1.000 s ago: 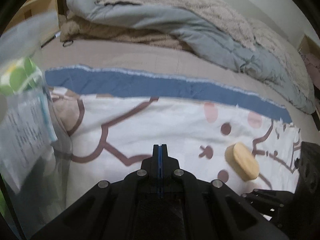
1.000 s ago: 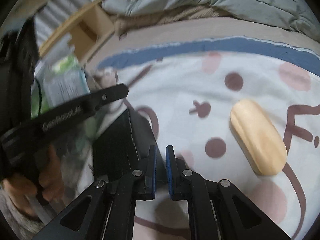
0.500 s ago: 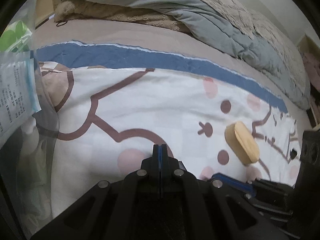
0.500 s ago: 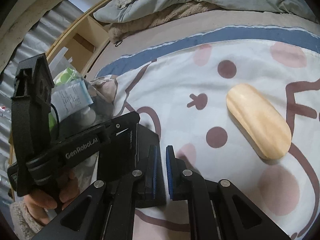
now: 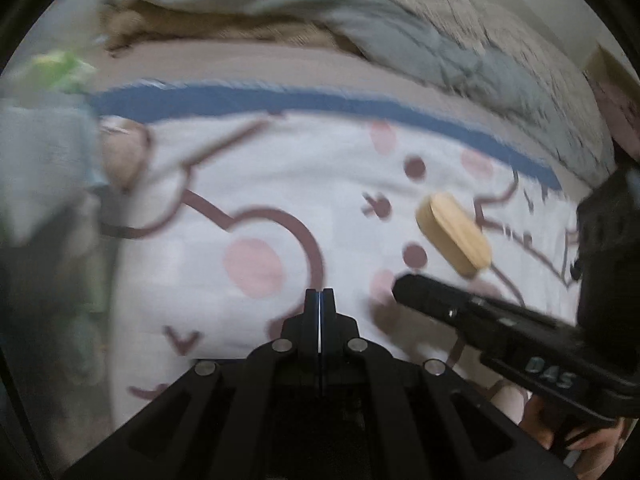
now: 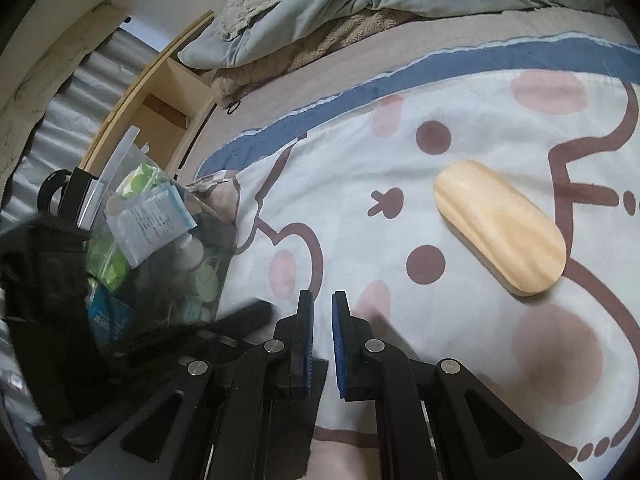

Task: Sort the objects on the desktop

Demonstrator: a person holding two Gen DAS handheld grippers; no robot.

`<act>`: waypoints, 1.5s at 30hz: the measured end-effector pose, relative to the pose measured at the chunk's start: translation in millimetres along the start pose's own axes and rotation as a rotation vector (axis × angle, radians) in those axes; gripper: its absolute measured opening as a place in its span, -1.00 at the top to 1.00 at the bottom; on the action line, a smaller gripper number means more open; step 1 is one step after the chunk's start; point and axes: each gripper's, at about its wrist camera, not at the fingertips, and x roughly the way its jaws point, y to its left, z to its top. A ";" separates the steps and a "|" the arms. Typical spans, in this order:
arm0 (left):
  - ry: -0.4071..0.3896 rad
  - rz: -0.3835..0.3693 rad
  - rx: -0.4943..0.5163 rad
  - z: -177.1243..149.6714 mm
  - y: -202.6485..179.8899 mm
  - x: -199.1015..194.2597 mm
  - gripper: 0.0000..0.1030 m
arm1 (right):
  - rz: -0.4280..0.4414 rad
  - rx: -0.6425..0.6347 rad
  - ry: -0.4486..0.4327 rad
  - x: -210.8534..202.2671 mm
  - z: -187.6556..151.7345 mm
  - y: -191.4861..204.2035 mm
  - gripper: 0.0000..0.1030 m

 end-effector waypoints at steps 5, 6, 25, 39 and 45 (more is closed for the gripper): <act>-0.051 0.162 0.047 -10.2 1.9 -22.5 0.98 | 0.009 -0.006 0.017 5.4 -1.5 4.6 0.81; -0.048 0.170 0.047 -13.9 3.4 -23.6 0.98 | 0.008 -0.012 0.023 7.6 -2.1 6.9 0.81; -0.102 0.665 0.558 -105.3 -26.5 -47.3 0.98 | -0.035 -0.200 0.121 26.4 -17.0 35.0 0.81; 0.018 0.714 0.696 -111.2 -11.0 -10.2 0.98 | -0.039 -0.187 0.112 18.1 -19.2 29.1 0.80; 0.007 0.657 0.700 -111.6 -14.4 -2.4 0.98 | -0.040 -0.198 0.122 20.4 -21.5 31.4 0.80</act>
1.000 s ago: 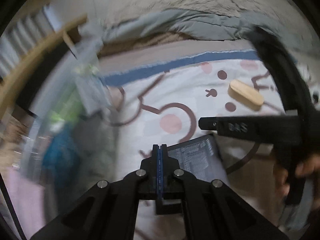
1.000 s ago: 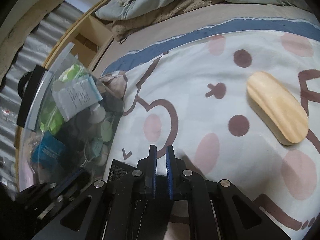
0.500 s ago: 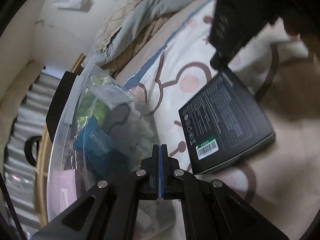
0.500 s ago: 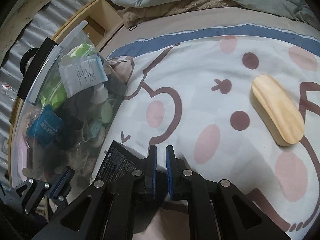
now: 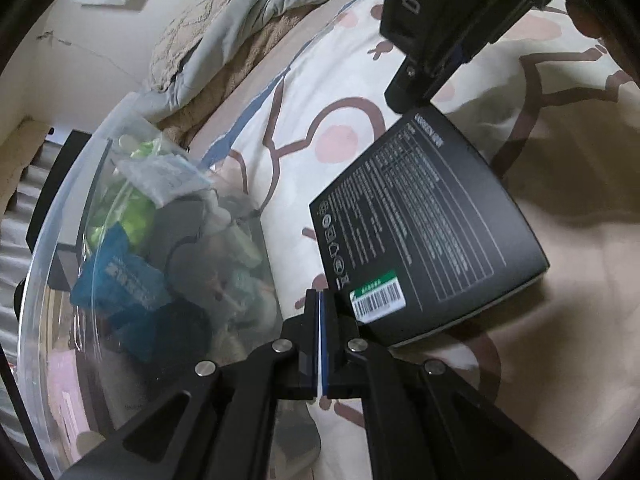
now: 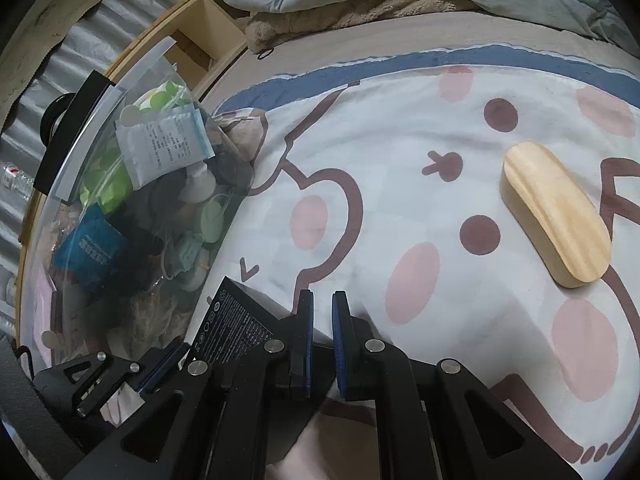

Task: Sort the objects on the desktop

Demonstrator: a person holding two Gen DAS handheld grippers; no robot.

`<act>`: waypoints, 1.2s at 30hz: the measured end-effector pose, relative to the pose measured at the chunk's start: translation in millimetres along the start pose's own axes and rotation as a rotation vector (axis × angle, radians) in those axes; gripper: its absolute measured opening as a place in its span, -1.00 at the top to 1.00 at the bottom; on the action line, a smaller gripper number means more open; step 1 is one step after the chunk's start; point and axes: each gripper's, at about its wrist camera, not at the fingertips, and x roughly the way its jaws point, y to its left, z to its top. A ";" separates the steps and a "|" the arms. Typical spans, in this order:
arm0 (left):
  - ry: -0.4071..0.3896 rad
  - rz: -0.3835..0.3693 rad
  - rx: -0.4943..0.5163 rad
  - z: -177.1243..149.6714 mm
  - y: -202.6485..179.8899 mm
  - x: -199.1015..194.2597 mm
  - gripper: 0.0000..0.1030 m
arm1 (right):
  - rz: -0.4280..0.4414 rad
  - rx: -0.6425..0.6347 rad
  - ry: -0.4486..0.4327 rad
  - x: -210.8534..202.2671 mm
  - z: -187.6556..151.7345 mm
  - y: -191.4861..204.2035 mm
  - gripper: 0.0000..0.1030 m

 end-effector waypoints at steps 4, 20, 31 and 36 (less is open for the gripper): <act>-0.039 -0.062 -0.016 4.8 -4.5 -13.4 0.98 | 0.004 -0.004 0.007 -0.2 -1.7 2.6 0.80; -0.084 -0.148 0.020 -7.1 -19.5 -34.1 0.99 | -0.014 -0.090 0.113 -12.1 -44.2 11.5 0.81; -0.135 -0.296 -0.142 -40.6 -10.4 -54.7 0.99 | -0.017 -0.150 0.067 -22.9 -32.7 46.7 0.80; -0.192 -0.292 -0.177 -48.3 -13.2 -56.5 0.99 | -0.016 -0.246 0.078 -2.2 -20.3 86.3 0.80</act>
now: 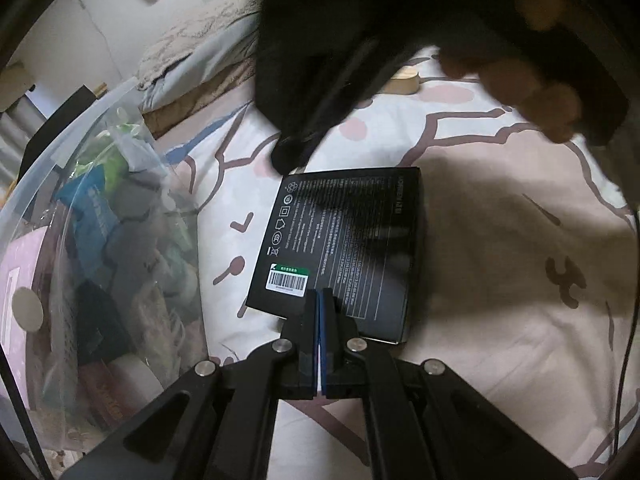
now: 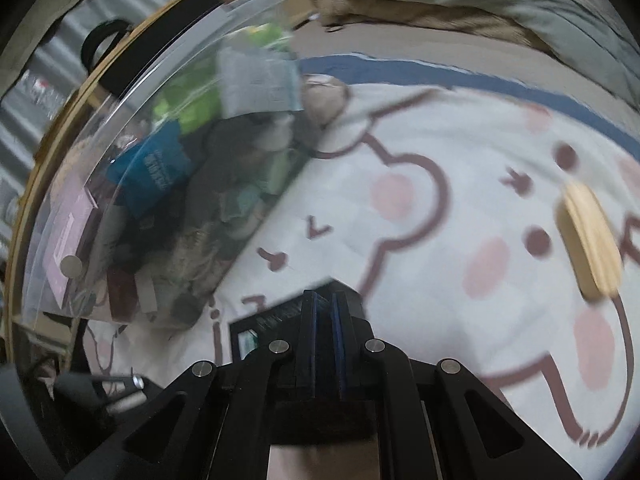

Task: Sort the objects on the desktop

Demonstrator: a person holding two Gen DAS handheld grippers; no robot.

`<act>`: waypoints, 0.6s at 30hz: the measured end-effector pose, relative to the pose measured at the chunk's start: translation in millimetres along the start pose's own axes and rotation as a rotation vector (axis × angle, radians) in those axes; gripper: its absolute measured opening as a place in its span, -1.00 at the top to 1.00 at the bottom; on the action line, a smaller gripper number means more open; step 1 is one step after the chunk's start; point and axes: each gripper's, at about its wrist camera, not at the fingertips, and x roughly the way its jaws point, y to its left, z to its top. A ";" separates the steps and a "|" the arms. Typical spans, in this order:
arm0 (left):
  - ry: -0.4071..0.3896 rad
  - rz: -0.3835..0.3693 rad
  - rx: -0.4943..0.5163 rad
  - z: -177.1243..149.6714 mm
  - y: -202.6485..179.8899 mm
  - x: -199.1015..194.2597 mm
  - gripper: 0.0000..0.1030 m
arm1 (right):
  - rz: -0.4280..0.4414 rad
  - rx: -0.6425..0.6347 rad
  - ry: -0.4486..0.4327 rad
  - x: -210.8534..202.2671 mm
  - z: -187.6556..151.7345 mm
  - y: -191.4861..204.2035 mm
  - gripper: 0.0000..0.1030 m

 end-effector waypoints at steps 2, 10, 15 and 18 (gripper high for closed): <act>-0.015 -0.010 -0.009 -0.1 1.3 -0.3 0.99 | -0.009 -0.040 0.011 7.8 5.7 12.8 0.80; -0.040 -0.068 -0.046 1.2 8.6 -1.5 0.99 | -0.055 -0.095 0.097 48.3 17.1 31.0 0.81; -0.048 -0.089 -0.068 3.1 6.4 -3.9 0.99 | -0.049 -0.086 0.108 43.1 10.1 20.6 0.81; -0.051 -0.105 -0.081 5.2 1.9 -7.4 0.99 | -0.062 -0.097 0.111 34.0 0.2 15.2 0.80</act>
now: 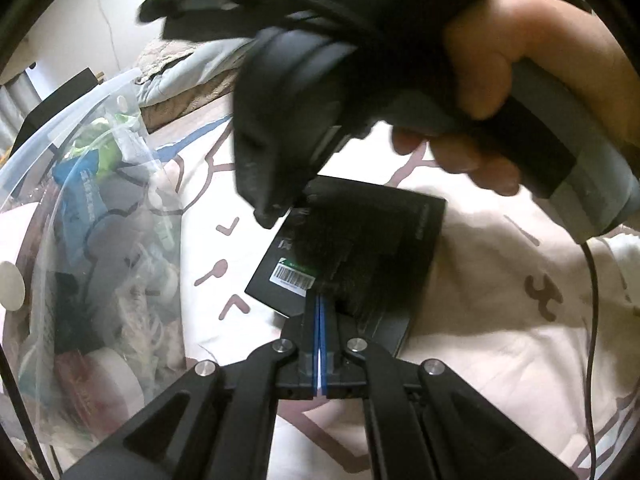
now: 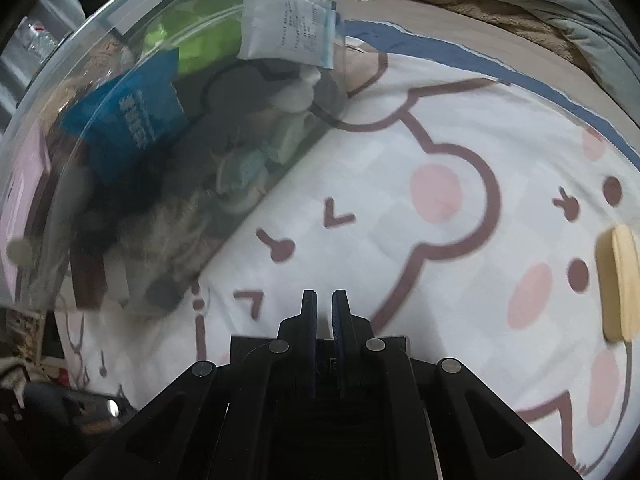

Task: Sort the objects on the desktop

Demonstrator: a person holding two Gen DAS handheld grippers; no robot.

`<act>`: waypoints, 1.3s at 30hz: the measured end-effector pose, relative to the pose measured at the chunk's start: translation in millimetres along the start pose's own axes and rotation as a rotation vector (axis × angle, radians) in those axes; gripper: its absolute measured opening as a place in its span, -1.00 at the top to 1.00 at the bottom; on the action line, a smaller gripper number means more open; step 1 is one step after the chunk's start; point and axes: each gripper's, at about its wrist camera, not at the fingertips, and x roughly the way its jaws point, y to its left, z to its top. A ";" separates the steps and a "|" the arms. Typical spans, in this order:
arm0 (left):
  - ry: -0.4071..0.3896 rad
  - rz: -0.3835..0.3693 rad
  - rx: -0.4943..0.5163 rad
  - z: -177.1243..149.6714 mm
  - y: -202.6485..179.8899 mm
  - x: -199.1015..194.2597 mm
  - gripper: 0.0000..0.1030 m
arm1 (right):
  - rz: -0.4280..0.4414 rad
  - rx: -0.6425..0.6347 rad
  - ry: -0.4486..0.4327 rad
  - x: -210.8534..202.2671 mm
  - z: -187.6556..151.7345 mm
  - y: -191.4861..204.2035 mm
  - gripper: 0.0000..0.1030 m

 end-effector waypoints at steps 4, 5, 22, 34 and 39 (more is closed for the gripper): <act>-0.012 -0.019 0.011 0.6 -11.1 -5.0 0.99 | 0.008 0.028 0.000 -10.6 -18.9 -8.8 0.80; -0.014 -0.022 0.015 0.6 -13.0 -5.8 0.99 | 0.007 0.036 -0.001 -13.6 -23.6 -10.5 0.80; -0.006 -0.241 -0.096 -30.7 -10.0 -45.3 0.99 | 0.028 0.239 -0.054 -35.8 -111.0 -8.4 0.81; 0.026 -0.379 -0.177 -66.8 3.3 -78.8 0.99 | -0.080 0.268 -0.111 -48.3 -162.4 22.7 0.81; 0.020 -0.443 -0.168 -73.4 1.4 -89.1 0.14 | -0.092 0.315 -0.238 -89.1 -178.4 24.7 0.80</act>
